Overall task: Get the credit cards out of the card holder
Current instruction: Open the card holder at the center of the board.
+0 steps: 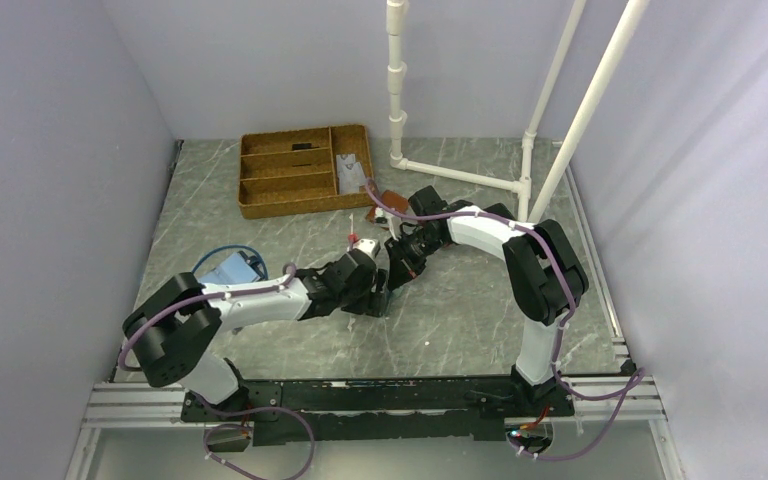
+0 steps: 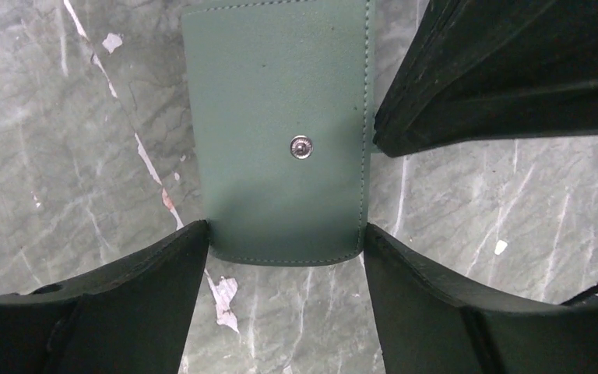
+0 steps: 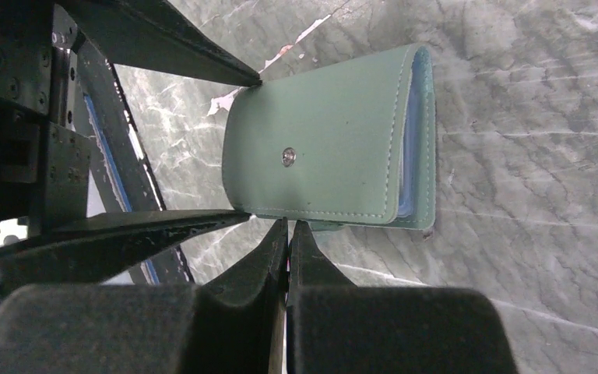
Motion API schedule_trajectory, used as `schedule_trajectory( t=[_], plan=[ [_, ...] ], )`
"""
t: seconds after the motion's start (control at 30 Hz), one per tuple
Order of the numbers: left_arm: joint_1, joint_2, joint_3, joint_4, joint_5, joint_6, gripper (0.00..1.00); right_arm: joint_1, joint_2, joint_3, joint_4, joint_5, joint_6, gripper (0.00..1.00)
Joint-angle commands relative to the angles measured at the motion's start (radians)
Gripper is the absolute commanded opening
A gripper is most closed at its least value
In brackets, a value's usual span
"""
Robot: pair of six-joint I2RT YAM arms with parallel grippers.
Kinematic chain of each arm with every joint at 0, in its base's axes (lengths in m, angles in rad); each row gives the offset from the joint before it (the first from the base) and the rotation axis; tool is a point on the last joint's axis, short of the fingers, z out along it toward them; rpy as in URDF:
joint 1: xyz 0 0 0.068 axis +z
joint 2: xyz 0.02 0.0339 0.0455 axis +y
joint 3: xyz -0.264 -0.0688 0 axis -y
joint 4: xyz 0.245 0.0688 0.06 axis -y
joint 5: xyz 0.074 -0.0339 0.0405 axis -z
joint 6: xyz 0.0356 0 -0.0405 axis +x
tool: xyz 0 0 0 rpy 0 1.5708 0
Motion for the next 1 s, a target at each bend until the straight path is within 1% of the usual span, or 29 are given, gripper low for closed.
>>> schedule_trajectory(
  t=[0.0, 0.07, 0.13, 0.17, 0.23, 0.3, 0.33, 0.4, 0.5, 0.67, 0.8, 0.97],
  plan=[
    [0.000, 0.040, 0.059, 0.033, -0.049, 0.038, 0.78, -0.001, -0.042, 0.039, 0.002, -0.034, -0.001, 0.00],
    [0.001, 0.057, 0.069, 0.023, -0.084, 0.036, 0.75, -0.001, -0.044, 0.039, 0.001, -0.032, -0.003, 0.00],
    [0.008, 0.064, 0.071, 0.013, -0.110, 0.026, 0.66, -0.003, -0.045, 0.039, 0.001, -0.027, -0.005, 0.00],
    [0.016, 0.064, 0.068, 0.009, -0.115, 0.018, 0.59, -0.006, -0.045, 0.039, 0.000, -0.025, -0.006, 0.00],
    [0.035, 0.056, 0.050, 0.023, -0.101, 0.004, 0.50, -0.008, -0.045, 0.040, -0.002, -0.020, -0.009, 0.00],
    [0.059, 0.045, 0.022, 0.048, -0.075, -0.011, 0.38, -0.010, -0.043, 0.041, -0.002, -0.011, -0.011, 0.00],
    [0.074, 0.041, 0.002, 0.063, -0.056, -0.016, 0.31, -0.010, -0.044, 0.040, -0.003, -0.009, -0.012, 0.00],
    [0.099, 0.039, -0.024, 0.092, -0.007, -0.029, 0.13, -0.011, -0.042, 0.041, -0.003, 0.002, -0.013, 0.00],
    [0.126, 0.027, -0.063, 0.145, 0.064, -0.043, 0.00, -0.012, -0.040, 0.039, 0.001, 0.045, -0.014, 0.00],
    [0.154, -0.025, -0.124, 0.226, 0.184, -0.103, 0.00, -0.019, -0.036, 0.036, 0.008, 0.156, -0.019, 0.00],
    [0.175, -0.067, -0.196, 0.328, 0.301, -0.200, 0.00, -0.020, -0.040, 0.032, 0.012, 0.218, -0.037, 0.13],
    [0.188, -0.077, -0.286, 0.461, 0.393, -0.311, 0.00, -0.019, -0.066, 0.029, 0.007, 0.213, -0.066, 0.28]
  ],
)
